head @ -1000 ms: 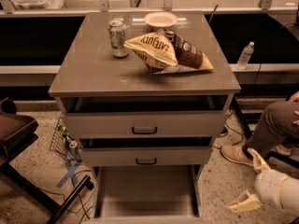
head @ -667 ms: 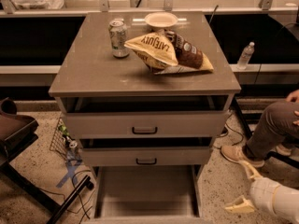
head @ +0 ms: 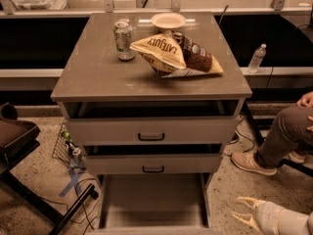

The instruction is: Close bottom drawer

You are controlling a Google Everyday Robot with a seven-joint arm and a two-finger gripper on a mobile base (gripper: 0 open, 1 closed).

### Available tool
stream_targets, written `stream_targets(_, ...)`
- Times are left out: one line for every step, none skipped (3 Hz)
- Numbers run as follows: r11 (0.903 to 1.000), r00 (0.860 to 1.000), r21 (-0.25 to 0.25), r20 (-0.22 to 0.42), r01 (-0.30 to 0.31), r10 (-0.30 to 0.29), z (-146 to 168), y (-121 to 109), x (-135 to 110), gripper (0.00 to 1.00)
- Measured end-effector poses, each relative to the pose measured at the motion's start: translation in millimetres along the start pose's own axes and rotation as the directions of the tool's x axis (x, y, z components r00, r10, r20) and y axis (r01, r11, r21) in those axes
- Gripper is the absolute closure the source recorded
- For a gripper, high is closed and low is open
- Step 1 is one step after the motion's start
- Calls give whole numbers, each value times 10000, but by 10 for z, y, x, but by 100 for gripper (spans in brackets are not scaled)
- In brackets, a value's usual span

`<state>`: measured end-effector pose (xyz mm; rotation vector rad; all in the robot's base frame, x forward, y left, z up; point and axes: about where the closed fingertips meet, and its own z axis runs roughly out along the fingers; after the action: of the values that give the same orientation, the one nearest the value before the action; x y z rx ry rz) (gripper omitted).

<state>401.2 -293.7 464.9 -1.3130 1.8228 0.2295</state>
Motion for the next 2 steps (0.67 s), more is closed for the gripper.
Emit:
stream_targets(9981, 9992, -616, 405, 75, -50, 149, 409, 314, 83)
stream_targets(9938, 9985, -1081, 509, 273, -219, 197, 823, 617, 100)
